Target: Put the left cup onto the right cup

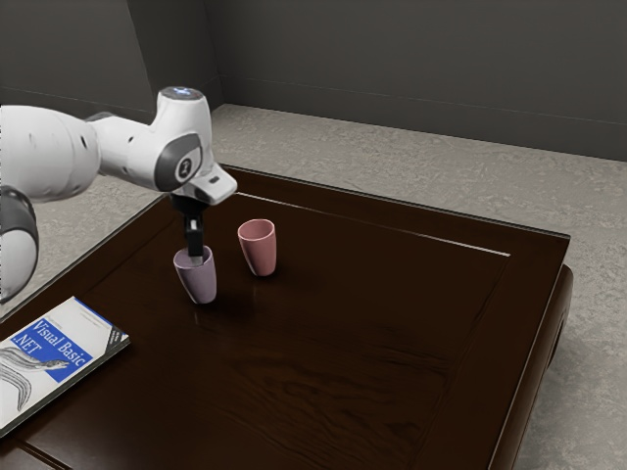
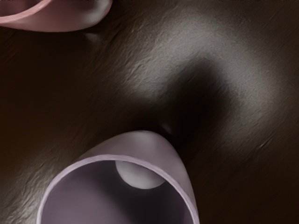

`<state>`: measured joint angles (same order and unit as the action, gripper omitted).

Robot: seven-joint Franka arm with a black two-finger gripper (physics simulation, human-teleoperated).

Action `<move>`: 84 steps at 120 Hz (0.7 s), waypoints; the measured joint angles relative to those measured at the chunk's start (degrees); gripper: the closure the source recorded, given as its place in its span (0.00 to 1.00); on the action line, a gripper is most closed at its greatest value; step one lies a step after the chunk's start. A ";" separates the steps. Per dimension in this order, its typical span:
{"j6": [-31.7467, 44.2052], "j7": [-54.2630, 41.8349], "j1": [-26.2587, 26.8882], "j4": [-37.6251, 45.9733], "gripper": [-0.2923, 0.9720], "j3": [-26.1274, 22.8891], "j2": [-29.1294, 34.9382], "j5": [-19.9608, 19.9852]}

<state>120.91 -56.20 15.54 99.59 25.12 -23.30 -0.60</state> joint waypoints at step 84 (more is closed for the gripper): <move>5.81 -3.16 -0.05 6.54 0.76 0.04 0.17 4.85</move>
<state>126.73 -59.37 15.49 106.13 25.17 -23.14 4.25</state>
